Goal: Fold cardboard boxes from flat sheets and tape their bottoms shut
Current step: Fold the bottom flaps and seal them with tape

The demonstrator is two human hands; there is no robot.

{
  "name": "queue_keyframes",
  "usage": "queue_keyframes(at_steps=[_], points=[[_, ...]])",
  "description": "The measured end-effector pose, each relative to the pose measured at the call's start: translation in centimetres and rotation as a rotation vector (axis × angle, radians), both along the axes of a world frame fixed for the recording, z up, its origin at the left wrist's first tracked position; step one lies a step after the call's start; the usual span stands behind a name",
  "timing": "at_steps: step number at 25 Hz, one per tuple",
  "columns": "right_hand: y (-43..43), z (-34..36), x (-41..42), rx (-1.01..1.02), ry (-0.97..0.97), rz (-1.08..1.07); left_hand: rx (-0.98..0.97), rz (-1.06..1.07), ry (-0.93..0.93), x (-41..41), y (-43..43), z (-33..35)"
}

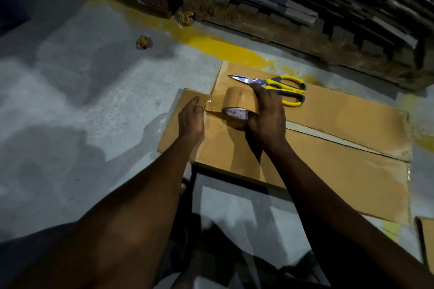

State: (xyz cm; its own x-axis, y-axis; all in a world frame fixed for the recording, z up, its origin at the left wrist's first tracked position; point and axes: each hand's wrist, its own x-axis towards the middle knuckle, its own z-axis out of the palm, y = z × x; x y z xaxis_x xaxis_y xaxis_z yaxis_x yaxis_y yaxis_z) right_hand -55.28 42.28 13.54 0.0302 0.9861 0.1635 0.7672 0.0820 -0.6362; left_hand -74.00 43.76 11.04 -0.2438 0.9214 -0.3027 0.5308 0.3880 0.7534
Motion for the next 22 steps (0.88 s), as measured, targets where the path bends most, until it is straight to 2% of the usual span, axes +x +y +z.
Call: queue_keyframes(at_steps=[2,3,5,10,12,14,17,20,22], points=[[-0.2,-0.3,0.1,-0.027,0.092,-0.014,0.134,-0.327,0.138,0.8,-1.1,0.1],[-0.2,-0.3,0.1,-0.036,0.109,-0.02,0.131,-0.479,0.27,0.9,-1.1,-0.1],[-0.1,-0.3,-0.2,-0.056,0.071,-0.003,0.065,-0.615,0.517,1.0,-0.7,-0.4],[0.2,0.1,0.9,-0.046,-0.483,-0.032,0.016,-0.684,0.747,1.5,-0.7,-0.5],[-0.8,0.8,4.1,-0.008,-0.562,-0.073,0.0,-0.678,0.805,1.8,-0.8,-0.1],[-2.0,1.2,7.7,0.028,-0.568,-0.093,-0.006,-0.66,0.853,2.3,-0.9,0.0],[-3.6,1.6,10.3,-0.075,-0.448,-0.108,0.029,-0.655,0.914,4.5,-1.4,0.0],[-3.5,1.7,9.7,-0.144,-0.339,-0.051,0.066,-0.773,0.86,9.0,-2.3,-0.1],[-2.9,1.5,9.0,-0.181,-0.344,-0.005,0.092,-0.822,0.833,11.2,-2.9,-0.4]])
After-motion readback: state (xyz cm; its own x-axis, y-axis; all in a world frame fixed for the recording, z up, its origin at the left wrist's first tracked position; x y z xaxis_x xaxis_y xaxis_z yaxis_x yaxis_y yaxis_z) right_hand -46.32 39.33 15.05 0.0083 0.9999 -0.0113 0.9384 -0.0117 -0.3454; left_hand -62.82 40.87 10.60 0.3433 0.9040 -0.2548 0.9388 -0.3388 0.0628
